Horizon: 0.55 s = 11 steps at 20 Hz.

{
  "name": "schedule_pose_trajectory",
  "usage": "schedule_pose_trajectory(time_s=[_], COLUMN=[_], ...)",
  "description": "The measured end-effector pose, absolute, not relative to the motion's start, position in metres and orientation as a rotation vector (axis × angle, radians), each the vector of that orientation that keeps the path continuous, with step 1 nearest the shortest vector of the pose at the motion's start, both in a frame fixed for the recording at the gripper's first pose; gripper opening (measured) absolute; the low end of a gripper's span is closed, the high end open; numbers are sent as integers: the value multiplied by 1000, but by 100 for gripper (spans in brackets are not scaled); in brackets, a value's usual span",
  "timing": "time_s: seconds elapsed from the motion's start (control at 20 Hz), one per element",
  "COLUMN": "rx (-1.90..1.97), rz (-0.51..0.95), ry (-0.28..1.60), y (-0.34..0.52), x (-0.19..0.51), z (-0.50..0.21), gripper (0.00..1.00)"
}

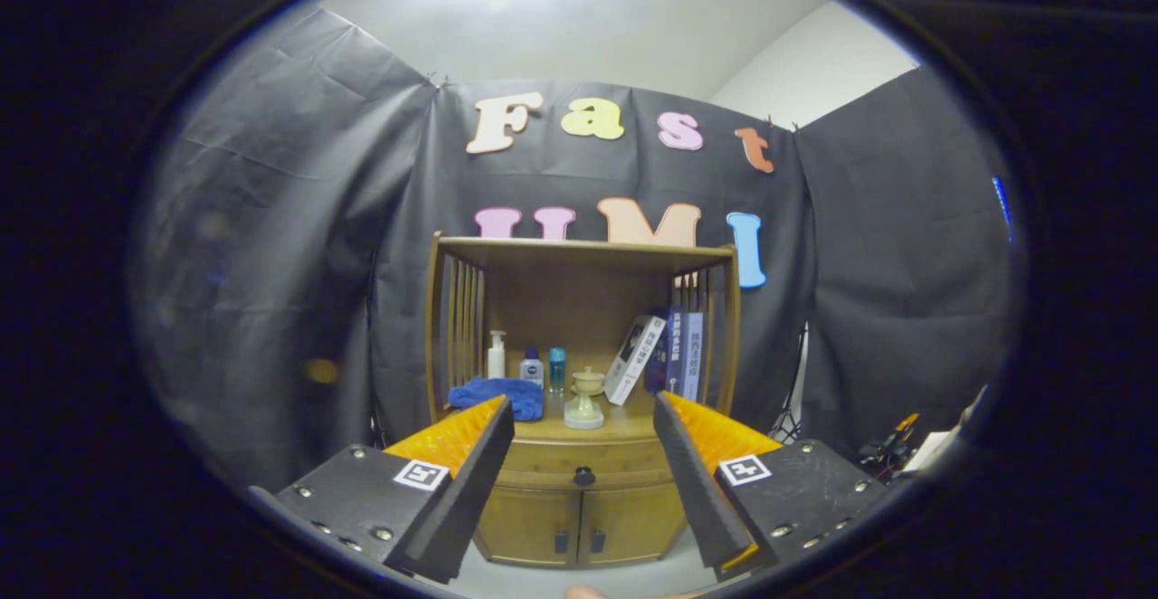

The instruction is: Pull open the drawer, take out the items inside it, and place them on the countertop above the cabinet.

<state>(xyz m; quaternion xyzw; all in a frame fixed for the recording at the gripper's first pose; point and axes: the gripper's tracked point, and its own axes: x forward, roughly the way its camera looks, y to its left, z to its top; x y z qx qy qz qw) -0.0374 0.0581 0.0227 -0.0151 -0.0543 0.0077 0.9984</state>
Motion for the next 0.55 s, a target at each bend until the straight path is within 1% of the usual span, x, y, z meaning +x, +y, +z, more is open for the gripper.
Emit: schedule_pose_trajectory(time_s=[0.15, 0.55], rx=[-14, -14], rz=[36, 58], ry=[-131, -109], y=[63, 59], x=[-43, -40], z=[30, 16], gripper=[93, 93])
